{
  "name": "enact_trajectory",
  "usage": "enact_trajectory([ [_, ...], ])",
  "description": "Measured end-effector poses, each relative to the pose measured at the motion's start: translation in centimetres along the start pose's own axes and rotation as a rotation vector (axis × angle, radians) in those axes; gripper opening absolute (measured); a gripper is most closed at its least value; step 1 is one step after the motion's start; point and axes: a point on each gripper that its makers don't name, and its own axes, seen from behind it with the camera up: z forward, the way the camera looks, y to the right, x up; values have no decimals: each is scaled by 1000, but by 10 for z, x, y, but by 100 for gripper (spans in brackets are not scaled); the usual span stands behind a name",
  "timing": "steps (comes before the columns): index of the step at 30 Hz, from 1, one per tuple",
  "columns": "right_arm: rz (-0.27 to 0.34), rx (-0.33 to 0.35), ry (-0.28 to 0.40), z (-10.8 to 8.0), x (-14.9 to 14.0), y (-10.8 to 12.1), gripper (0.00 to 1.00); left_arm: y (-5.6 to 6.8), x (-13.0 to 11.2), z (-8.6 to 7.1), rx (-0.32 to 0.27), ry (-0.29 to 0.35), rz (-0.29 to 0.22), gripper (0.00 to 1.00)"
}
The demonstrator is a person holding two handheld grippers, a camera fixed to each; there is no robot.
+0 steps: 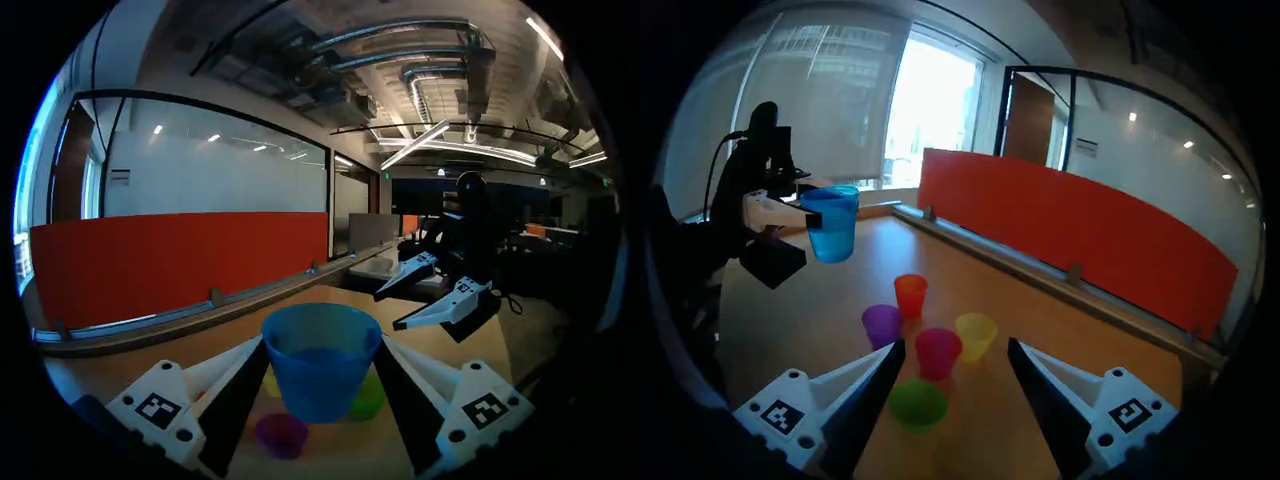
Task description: Pour water
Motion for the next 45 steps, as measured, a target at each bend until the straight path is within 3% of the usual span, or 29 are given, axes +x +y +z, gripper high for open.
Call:
enact_trajectory([
  [15,-11,51,-65,11,-35,-17,100,-16,12,-3,42,-1,18,86],
  [33,41,150,-195,34,-99,-44,99,-42,17,-16,103,-16,35,86],
  [45,63,160,-262,41,-128,-47,99,-52,11,-19,121,-24,38,85],
])
